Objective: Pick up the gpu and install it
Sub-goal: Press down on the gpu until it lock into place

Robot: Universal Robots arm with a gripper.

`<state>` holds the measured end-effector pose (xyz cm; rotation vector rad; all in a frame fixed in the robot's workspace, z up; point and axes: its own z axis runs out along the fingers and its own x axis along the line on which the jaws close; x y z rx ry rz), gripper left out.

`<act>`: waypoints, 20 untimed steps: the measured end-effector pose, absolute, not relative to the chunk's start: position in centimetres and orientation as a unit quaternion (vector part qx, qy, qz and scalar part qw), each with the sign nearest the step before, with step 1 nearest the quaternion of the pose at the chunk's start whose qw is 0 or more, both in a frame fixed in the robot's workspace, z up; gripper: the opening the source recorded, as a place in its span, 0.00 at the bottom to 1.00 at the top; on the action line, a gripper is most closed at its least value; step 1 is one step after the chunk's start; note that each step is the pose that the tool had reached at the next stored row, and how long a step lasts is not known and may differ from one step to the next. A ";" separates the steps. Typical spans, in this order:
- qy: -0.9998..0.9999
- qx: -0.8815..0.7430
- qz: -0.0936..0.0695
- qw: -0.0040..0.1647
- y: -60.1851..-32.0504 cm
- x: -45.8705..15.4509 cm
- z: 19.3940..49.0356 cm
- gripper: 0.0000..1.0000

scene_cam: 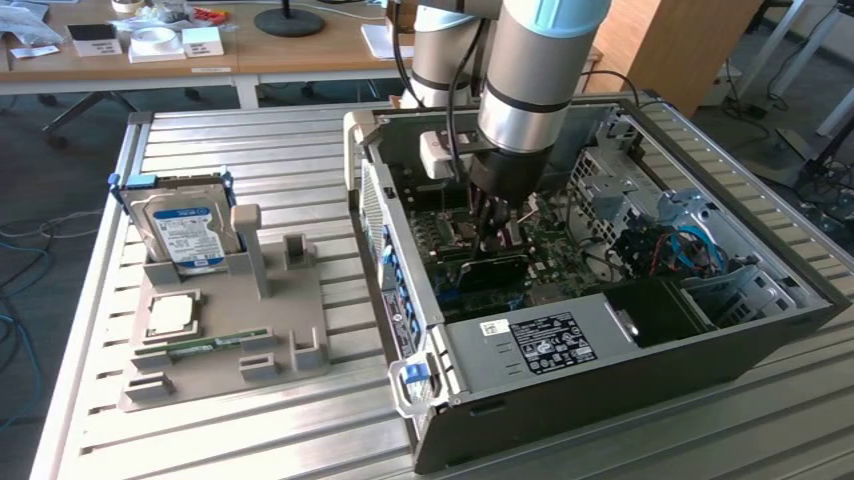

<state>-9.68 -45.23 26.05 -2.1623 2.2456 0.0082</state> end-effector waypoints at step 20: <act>0.720 -0.694 0.003 0.012 -45.2 -9.8 25.8 0.11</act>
